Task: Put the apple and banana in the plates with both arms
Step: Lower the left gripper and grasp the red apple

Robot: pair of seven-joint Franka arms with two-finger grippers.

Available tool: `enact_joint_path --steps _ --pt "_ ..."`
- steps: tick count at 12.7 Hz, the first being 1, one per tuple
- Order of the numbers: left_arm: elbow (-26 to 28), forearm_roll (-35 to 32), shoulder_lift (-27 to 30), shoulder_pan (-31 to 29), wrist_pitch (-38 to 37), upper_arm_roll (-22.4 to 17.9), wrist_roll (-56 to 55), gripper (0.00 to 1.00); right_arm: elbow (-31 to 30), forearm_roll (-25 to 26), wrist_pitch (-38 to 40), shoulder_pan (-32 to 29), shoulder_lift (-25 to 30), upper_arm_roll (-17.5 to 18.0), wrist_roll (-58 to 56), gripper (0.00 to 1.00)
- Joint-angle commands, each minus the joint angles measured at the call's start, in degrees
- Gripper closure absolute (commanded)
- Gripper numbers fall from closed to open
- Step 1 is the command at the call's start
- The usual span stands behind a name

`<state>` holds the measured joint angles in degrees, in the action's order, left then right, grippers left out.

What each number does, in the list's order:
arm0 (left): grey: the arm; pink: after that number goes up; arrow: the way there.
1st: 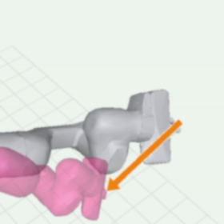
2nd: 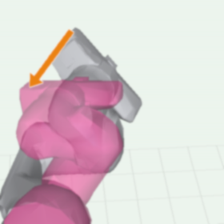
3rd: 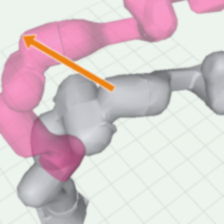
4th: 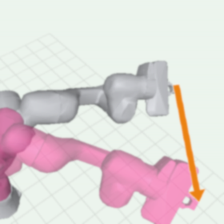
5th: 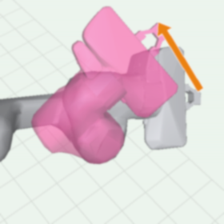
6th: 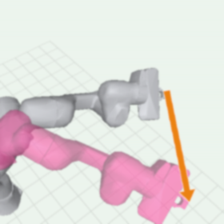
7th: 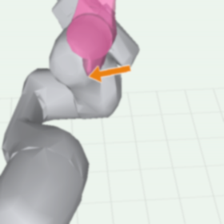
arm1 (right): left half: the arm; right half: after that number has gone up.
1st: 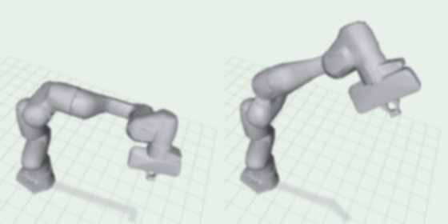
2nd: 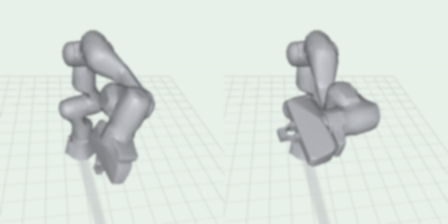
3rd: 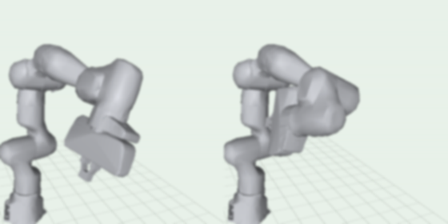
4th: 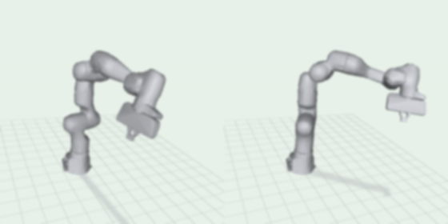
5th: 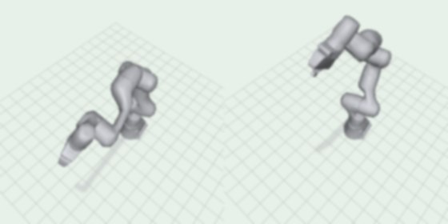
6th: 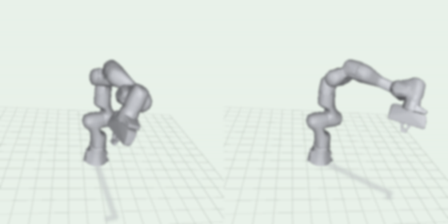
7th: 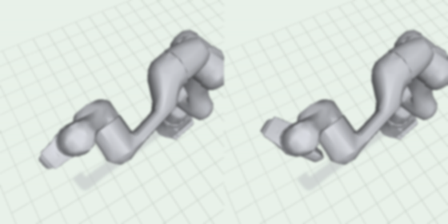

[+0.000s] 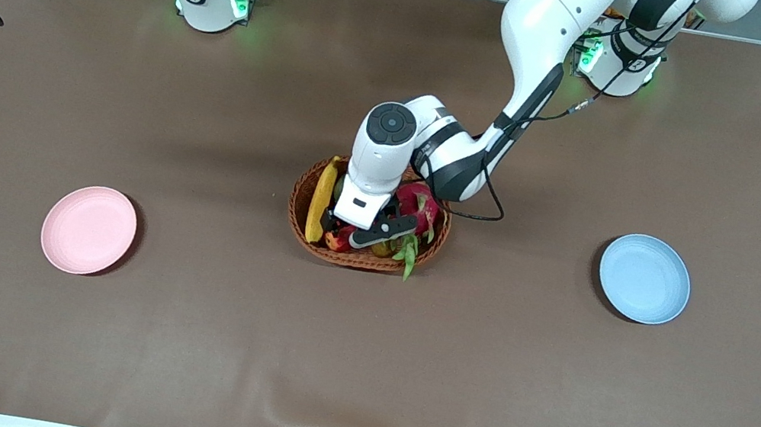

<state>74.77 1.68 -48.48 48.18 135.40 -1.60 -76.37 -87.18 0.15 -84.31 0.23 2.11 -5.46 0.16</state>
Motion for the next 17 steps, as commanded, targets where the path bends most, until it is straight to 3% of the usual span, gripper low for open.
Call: enact_joint_path --steps 1,6,17 --pt "-1.8 -0.8 -1.5 0.6 0.2 -0.8 -0.9 0.00 1.0 0.6 0.2 0.2 -0.5 0.0 0.6 0.00" --pt "-1.8 -0.5 -2.3 0.4 5.5 -0.8 -1.3 0.02 1.0 0.6 0.2 0.3 -0.5 0.0 0.6 0.00" --pt "-2.5 -0.4 -5.0 0.5 8.7 -0.4 -2.5 0.06 1.0 0.6 0.2 0.3 -0.6 0.0 0.6 0.00"
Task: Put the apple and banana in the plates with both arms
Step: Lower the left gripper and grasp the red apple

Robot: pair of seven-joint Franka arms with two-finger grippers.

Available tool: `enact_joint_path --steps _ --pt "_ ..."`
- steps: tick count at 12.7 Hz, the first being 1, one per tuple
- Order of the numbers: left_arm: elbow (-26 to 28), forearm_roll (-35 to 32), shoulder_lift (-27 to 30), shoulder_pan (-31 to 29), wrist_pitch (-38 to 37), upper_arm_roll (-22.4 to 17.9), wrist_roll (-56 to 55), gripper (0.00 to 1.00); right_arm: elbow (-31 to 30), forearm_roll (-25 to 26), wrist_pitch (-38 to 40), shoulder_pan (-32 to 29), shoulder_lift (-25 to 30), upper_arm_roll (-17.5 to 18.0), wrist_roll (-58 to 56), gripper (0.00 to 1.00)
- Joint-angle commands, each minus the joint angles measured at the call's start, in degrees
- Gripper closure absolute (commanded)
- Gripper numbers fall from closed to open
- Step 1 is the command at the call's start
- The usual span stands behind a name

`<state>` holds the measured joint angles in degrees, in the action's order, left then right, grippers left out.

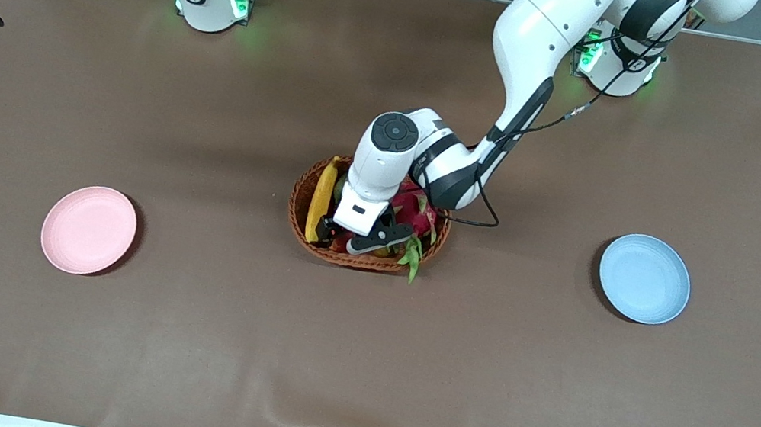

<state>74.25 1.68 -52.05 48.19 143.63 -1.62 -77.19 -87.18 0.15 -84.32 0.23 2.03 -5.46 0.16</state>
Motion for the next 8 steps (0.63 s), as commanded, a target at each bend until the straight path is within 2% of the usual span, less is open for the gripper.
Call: enact_joint_path --steps 1,2,5,7,8 --pt "-2.0 -0.3 -1.6 0.5 0.5 0.1 -1.7 0.10 1.0 0.5 0.2 0.3 -0.5 0.0 0.6 0.00" --pt "-2.0 -0.3 -1.6 0.5 0.5 0.2 -1.7 0.10 1.0 0.6 0.2 0.3 -0.5 0.0 0.6 0.00" --pt "-1.9 1.3 -1.6 0.5 0.5 0.2 -1.7 0.29 1.0 0.6 0.2 0.3 -0.7 0.0 0.6 0.00" --pt "-1.7 1.3 -1.9 0.6 0.5 0.2 -1.8 0.55 1.0 0.7 0.2 0.2 -1.0 0.0 0.6 0.00" --pt "-1.7 1.4 -1.8 0.6 0.4 0.2 -2.1 0.71 1.0 0.8 0.2 0.2 -1.0 0.0 0.6 0.00"
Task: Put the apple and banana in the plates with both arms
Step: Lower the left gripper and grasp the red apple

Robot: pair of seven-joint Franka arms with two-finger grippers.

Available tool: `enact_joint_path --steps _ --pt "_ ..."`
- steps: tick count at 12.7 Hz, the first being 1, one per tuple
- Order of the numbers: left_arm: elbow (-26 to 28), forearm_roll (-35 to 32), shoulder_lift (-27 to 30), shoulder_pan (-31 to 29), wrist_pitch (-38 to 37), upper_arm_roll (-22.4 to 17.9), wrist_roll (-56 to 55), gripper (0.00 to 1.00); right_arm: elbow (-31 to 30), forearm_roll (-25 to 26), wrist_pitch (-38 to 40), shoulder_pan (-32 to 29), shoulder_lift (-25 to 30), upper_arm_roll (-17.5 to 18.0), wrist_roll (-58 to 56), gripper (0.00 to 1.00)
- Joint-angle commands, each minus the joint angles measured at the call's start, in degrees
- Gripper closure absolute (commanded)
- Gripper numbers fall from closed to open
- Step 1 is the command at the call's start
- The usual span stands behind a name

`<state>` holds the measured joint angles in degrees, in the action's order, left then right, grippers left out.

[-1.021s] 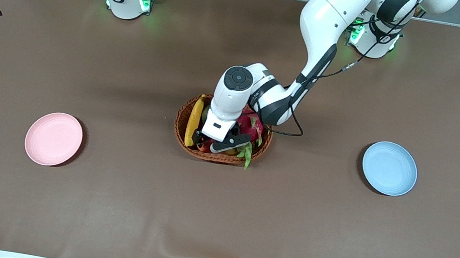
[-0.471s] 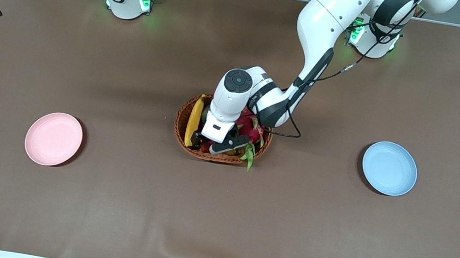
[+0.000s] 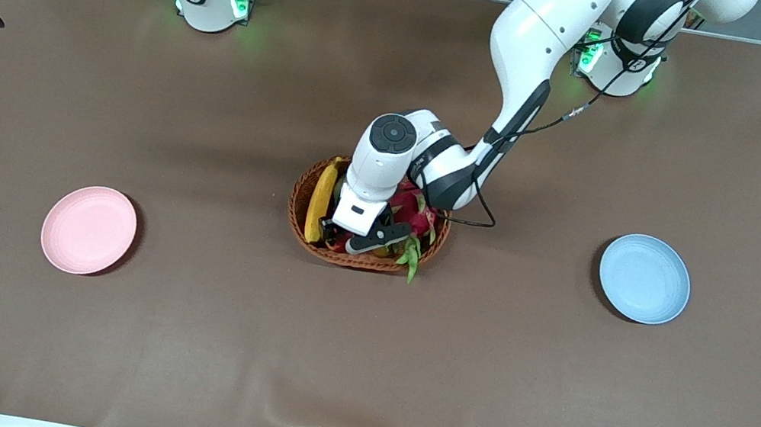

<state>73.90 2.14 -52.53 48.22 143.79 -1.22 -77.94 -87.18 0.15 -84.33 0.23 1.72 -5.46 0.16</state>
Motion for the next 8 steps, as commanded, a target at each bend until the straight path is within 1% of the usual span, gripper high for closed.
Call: enact_joint_path --steps 1,2,3,4,5,8 --pt "-1.4 1.1 -1.2 0.6 0.3 -0.2 -1.7 0.88 1.0 0.6 0.2 0.1 -0.8 0.0 0.6 0.00" --pt "-1.3 1.2 -0.6 0.6 0.1 -0.2 -1.6 1.00 1.0 0.6 0.2 0.2 -0.8 0.0 0.6 0.00" --pt "-1.2 1.3 0.3 0.5 -0.3 -0.2 -1.7 1.00 1.0 0.6 0.2 0.2 -0.8 0.0 0.6 0.00" --pt "-1.1 1.2 2.4 0.4 -0.5 -0.2 -1.7 1.00 1.0 0.6 0.2 0.4 -0.8 0.0 0.6 0.00" --pt "-0.5 1.3 4.4 0.4 -3.3 -0.3 -1.8 1.00 1.0 0.6 0.2 0.6 -0.9 0.0 0.6 0.00" --pt "-0.3 0.9 14.3 -0.4 -20.7 -0.4 -1.5 1.00 1.0 0.6 0.1 0.8 -0.9 0.0 0.6 0.00"
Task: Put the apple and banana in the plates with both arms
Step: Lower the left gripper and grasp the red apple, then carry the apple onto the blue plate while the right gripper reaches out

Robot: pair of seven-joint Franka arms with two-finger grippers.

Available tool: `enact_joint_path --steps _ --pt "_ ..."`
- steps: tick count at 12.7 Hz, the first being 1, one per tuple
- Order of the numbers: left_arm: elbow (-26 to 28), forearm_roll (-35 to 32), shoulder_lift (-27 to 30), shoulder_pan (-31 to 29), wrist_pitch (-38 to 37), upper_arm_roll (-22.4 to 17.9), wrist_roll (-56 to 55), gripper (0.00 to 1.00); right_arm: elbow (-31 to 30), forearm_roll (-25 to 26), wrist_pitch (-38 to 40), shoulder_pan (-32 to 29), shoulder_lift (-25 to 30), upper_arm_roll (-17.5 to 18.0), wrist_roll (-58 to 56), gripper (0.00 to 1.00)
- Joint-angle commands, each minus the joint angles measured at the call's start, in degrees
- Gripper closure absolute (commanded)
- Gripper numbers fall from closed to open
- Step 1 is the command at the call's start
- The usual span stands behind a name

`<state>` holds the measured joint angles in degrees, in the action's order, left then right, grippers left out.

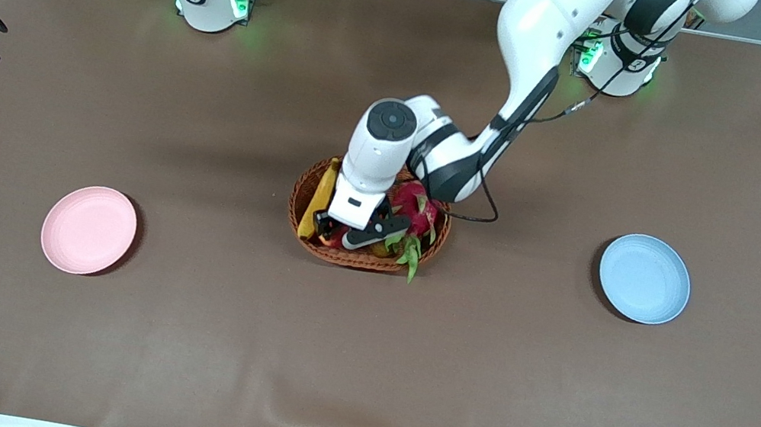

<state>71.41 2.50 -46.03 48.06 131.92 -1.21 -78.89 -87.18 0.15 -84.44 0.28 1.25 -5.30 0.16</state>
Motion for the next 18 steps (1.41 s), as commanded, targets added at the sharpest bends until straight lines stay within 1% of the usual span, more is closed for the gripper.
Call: enact_joint_path --steps 1,3,5,6,8,10,11,13,15,16,18 --pt "2.2 0.6 10.6 -0.8 -13.1 -0.6 -0.4 1.00 1.0 0.6 0.3 0.8 -0.5 -0.1 0.6 0.00" --pt "2.2 0.2 16.0 -5.0 -21.1 -0.7 2.3 1.00 1.0 0.6 0.2 0.8 -0.5 -0.1 0.6 0.00" --pt "2.8 0.7 20.1 -11.0 -27.5 -0.5 11.2 1.00 1.1 0.6 0.3 0.8 -0.5 -0.1 0.6 0.00" --pt "3.8 0.7 21.7 -14.3 -29.0 -0.5 15.0 1.00 1.1 0.6 0.3 0.8 -0.5 -0.1 0.6 0.00" --pt "8.3 0.8 25.0 -21.6 -29.3 -0.5 23.7 1.00 1.0 0.5 0.3 0.8 -0.5 -0.1 0.6 0.00" --pt "13.1 0.9 27.1 -29.2 -29.4 -0.4 34.3 1.00 1.1 0.5 0.2 0.8 -0.5 -0.1 0.6 0.00" --pt "14.5 0.9 27.0 -33.2 -29.3 -0.4 39.3 1.00 1.0 0.4 0.2 0.8 -0.5 -0.1 0.6 0.00" --pt "16.8 0.8 26.1 -38.5 -28.7 -0.5 45.2 1.00 1.0 -0.1 -0.4 1.2 -1.5 -0.1 0.6 0.00" --pt "19.5 0.7 24.4 -44.8 -26.6 -0.5 52.3 1.00 1.0 -0.4 -1.6 3.0 -4.9 -0.1 0.7 0.00" --pt "21.1 0.7 23.8 -47.6 -25.0 -0.5 56.4 1.00 1.1 -0.5 -1.7 4.0 -7.0 -0.1 0.7 0.00" --pt "27.5 0.8 23.8 -52.3 -18.2 -0.4 64.8 1.00 1.1 -0.4 -2.3 8.4 -9.5 -0.1 0.9 0.00"
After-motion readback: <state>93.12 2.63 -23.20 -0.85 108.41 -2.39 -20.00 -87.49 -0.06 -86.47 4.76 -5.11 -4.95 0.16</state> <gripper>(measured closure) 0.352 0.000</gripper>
